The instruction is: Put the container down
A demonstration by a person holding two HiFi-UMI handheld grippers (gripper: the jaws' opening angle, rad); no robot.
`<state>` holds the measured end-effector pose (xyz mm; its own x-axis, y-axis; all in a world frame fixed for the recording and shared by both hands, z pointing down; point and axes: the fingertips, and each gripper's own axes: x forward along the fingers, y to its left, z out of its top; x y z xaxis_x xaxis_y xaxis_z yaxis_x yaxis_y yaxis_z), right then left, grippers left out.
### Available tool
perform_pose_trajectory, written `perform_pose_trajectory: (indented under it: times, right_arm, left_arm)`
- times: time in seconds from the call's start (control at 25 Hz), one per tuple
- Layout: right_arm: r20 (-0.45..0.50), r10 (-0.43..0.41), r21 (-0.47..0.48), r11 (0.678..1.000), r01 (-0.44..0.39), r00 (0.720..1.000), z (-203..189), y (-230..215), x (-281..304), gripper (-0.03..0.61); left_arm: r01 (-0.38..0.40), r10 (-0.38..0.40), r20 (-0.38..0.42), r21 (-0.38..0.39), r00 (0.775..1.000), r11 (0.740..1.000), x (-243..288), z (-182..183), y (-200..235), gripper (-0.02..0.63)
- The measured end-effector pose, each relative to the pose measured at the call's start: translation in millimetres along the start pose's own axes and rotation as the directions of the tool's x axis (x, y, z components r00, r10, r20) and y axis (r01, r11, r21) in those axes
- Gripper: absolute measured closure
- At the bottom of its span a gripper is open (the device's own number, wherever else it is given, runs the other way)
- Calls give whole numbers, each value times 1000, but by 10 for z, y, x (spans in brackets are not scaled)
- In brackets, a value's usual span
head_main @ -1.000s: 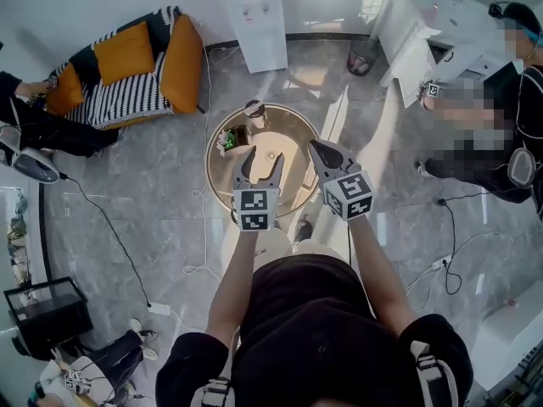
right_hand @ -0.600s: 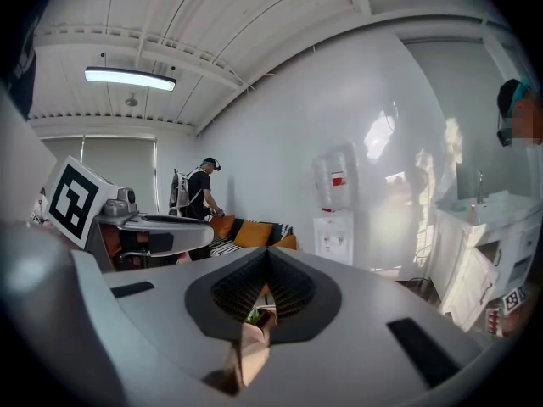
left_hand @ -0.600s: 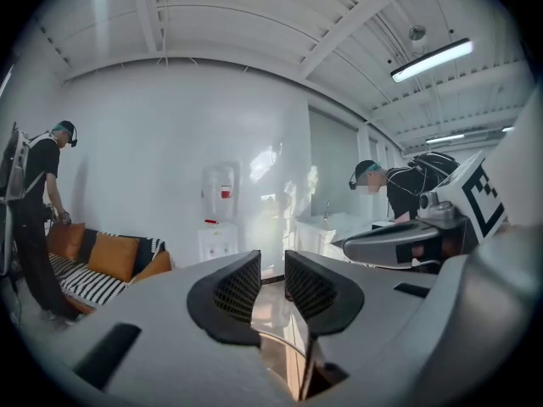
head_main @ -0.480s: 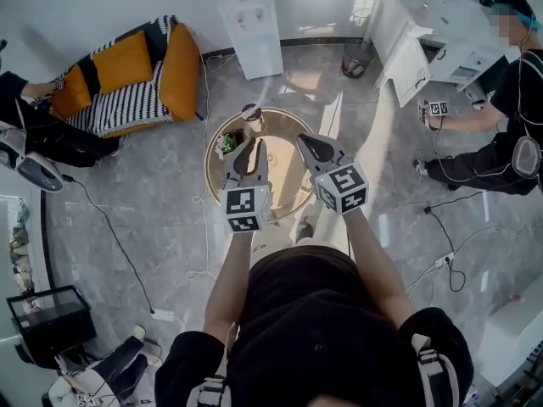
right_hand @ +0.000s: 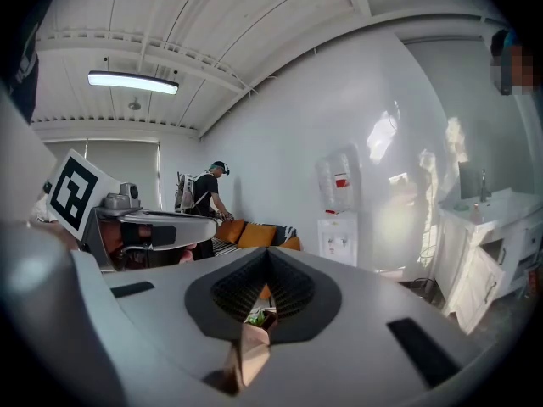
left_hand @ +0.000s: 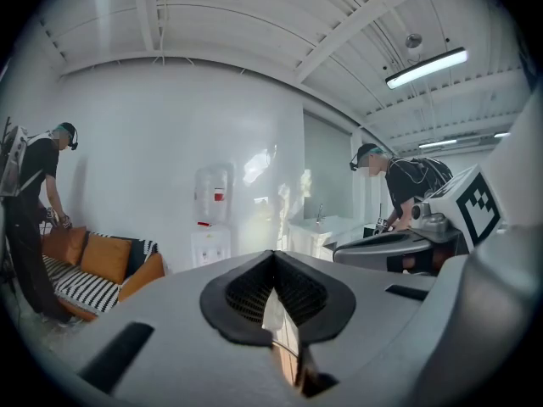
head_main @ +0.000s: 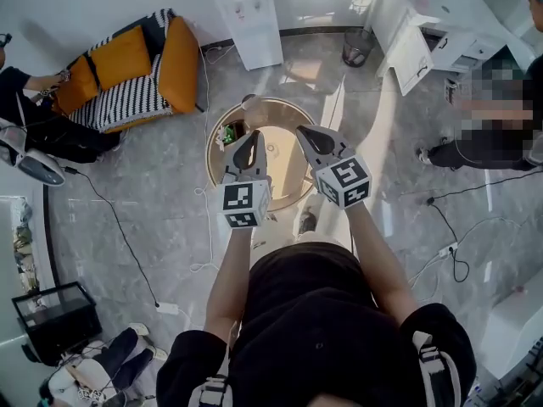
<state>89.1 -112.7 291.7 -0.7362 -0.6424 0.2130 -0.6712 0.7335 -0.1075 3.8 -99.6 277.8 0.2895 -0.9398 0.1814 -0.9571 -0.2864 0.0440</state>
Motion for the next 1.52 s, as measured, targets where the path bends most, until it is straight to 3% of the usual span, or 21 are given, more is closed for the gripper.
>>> perform_pose_trajectory:
  times: [0.52,0.64,1.08,1.24,1.52]
  right_arm:
    - [-6,-83,49,995,83,997,-160,214,-158,575]
    - [5,-119,61,991,118,993,-147,400,-238,575]
    - [40,-227,41,973,226,973,-11,1453,-571,575]
    - [44,-288,23,958,287,957,3,1636,-657,575]
    - [71,-321,20,947,320,945,114,1861,-788,575]
  left_arm:
    - [48,-46,-62,25,997,999,-438,-250,160,595]
    - [72,-69,-83,40,994,997,-655,-327,252,595]
    - [163,-164,-92,-12,982,987,-1586,-272,599,595]
    - [214,-210,-90,35,974,976,-1704,-338,711,595]
    - [235,-235,-66,0,970,972,-1869,-114,699,595]
